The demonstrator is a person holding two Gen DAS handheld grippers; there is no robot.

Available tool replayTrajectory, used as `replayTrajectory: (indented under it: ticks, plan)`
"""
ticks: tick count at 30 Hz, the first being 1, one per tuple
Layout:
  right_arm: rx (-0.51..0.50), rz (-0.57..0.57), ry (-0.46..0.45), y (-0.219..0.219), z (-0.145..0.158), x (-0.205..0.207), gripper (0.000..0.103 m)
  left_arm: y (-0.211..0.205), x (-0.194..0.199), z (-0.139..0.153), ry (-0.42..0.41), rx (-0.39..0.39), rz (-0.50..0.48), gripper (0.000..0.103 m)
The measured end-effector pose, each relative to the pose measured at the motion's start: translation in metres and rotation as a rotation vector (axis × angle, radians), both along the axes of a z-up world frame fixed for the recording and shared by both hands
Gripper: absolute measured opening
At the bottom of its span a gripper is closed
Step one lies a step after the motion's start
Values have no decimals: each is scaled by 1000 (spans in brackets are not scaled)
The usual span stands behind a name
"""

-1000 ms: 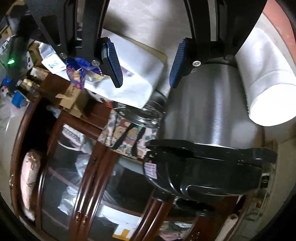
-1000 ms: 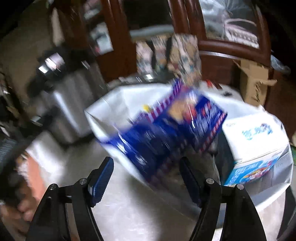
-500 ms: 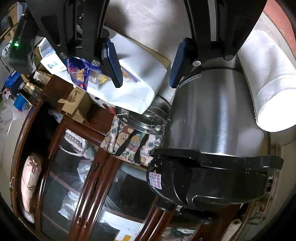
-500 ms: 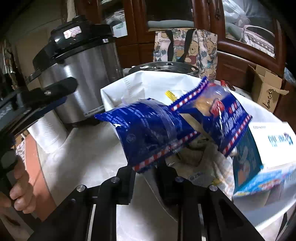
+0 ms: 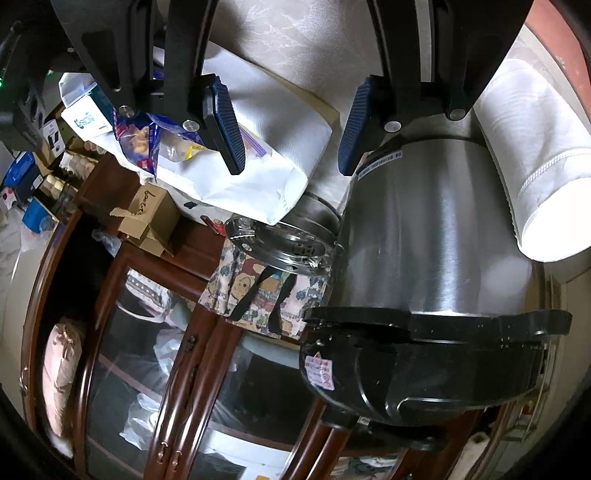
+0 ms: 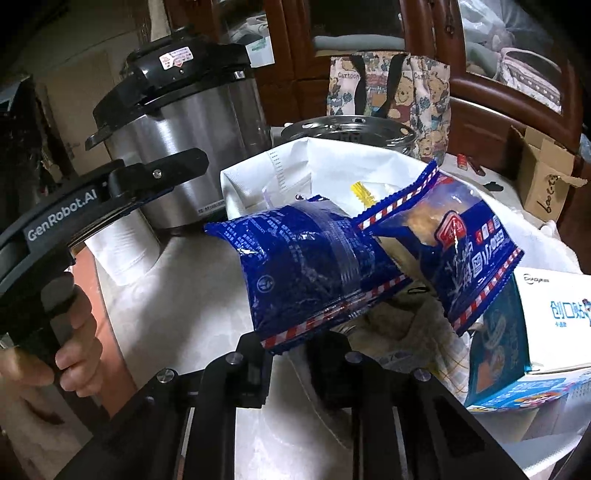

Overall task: Organize objects
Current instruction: 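Push the packets down into the white bin with the right gripper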

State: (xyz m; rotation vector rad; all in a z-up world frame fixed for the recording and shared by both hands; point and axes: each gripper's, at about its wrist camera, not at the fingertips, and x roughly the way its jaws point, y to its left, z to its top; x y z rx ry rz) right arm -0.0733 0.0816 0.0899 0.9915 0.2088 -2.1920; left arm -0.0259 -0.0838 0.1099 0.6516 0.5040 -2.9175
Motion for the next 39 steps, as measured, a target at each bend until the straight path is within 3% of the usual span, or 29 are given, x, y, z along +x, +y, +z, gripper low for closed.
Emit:
replayTrajectory:
  ticks: [5,7,8,9,10,12,15,17,19,24,28,34,39]
  plan:
    - [-68,-19,131,8,24,19,27,12,18,11,111,-120,110,51]
    - [-145,-12,169,18,38,26,42,16,24,13,153,-157,141,51]
    - [-171,-22,181,23,43,28,58,16,24,13,155,-161,138,50]
    - [-200,-44,197,30,49,30,64,16,22,13,151,-159,124,42]
    - [-239,-75,218,39,56,31,64,16,19,12,136,-151,104,31]
    - [-307,-120,229,57,66,29,64,16,13,12,112,-131,57,24]
    - [-399,-266,205,96,80,20,65,17,8,11,95,-91,-3,24]
    - [-374,-414,201,120,83,13,65,21,6,10,94,-78,-38,25]
    - [-339,-545,205,141,80,9,65,25,5,9,93,-56,-80,33]
    - [-399,-612,38,171,62,-8,66,37,1,5,82,-38,-156,38]
    - [-332,-604,0,157,55,-8,66,44,-4,1,54,-65,-156,38]
    - [-188,-555,190,101,64,1,67,45,-9,-4,5,-66,-138,38]
    - [170,-638,347,35,50,-15,71,43,-9,-5,-2,-71,-130,38]
